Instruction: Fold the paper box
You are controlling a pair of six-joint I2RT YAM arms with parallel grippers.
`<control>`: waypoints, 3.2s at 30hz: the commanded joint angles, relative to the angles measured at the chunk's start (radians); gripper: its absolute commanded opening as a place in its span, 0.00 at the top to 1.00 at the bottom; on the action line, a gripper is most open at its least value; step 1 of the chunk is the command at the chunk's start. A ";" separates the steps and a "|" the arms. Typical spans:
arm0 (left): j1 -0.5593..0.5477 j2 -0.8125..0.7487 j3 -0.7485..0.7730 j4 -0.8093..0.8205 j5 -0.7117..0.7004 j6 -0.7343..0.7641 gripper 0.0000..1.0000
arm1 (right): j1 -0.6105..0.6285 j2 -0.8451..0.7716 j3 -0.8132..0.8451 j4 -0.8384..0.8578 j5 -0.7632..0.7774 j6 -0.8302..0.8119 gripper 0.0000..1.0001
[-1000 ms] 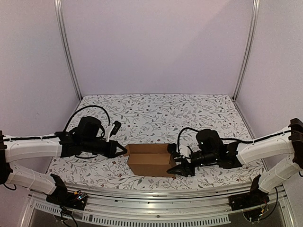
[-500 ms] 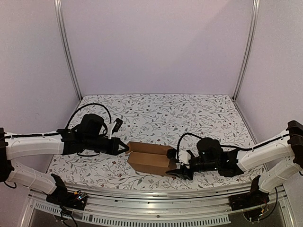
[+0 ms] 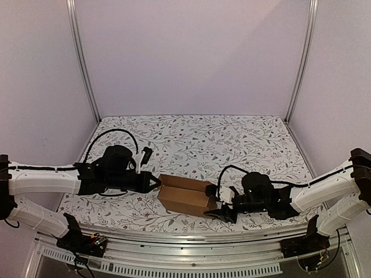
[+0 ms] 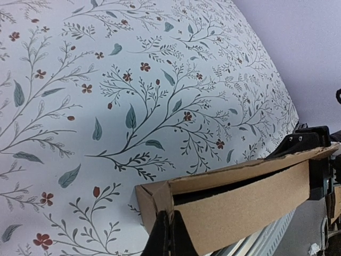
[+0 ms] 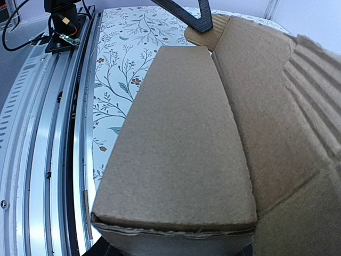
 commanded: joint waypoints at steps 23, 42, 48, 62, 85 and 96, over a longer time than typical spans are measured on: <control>-0.136 -0.007 -0.087 -0.119 -0.038 -0.024 1.00 | 0.003 0.011 0.001 0.069 0.065 0.031 0.82; -0.169 -0.014 -0.117 -0.112 -0.062 -0.060 1.00 | 0.022 0.008 0.004 0.063 0.118 0.040 0.82; -0.191 -0.002 -0.131 -0.112 -0.087 -0.071 1.00 | 0.024 0.011 -0.005 0.072 0.139 0.052 0.82; -0.228 0.032 -0.047 -0.269 -0.212 -0.048 1.00 | 0.025 0.002 -0.037 0.091 0.187 0.088 0.80; -0.294 0.190 0.060 -0.303 -0.296 -0.127 1.00 | 0.028 -0.088 -0.108 0.105 0.290 0.199 0.27; -0.307 0.231 0.125 -0.349 -0.345 -0.171 1.00 | 0.021 -0.244 -0.169 -0.047 0.327 0.298 0.16</control>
